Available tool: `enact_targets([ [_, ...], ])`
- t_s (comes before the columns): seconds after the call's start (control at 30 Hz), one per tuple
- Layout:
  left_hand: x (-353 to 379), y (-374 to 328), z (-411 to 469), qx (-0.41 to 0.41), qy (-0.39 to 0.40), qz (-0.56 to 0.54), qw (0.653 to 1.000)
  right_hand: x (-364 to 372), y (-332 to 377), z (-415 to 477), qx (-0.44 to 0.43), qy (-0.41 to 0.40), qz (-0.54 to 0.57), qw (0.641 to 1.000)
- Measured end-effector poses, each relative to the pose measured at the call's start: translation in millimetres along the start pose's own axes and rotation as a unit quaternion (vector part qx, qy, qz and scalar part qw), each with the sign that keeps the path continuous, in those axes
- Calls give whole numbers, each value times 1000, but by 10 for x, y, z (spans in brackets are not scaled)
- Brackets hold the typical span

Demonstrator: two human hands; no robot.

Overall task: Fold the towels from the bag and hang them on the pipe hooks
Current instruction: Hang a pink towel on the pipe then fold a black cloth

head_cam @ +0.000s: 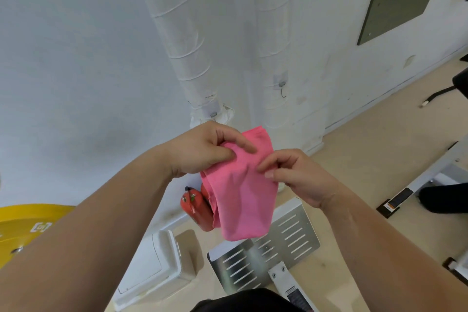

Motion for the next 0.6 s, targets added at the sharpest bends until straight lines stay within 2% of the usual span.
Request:
enact_targets([
  [0.1, -192, 48, -13, -12, -75, -42, 996, 75, -251, -25, 44, 50, -64, 996],
  [0.23, -448, 223, -83, -31, -144, -106, 983, 93, -573, 7, 83, 47, -164, 982],
  [0.4, -676, 739, -242, -84, -197, -57, 975, -62, -856, -26, 111, 40, -242, 963],
  [0.47, -720, 924, -327, -102, -221, -54, 968, -143, -949, -72, 133, 41, -232, 963],
  [0.6, -732, 1202, -517, -129, -273, -82, 950, -266, -1114, -186, 181, 30, -124, 975],
])
Point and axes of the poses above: each hand's wrist, its own z-axis towards the middle knuckle, its own x-axis out of the palm, y = z × x, the point moved 8 cm from there along z, towards the middle knuckle, and after that the axes turned 1 degree about x, right-handed, at the moved point
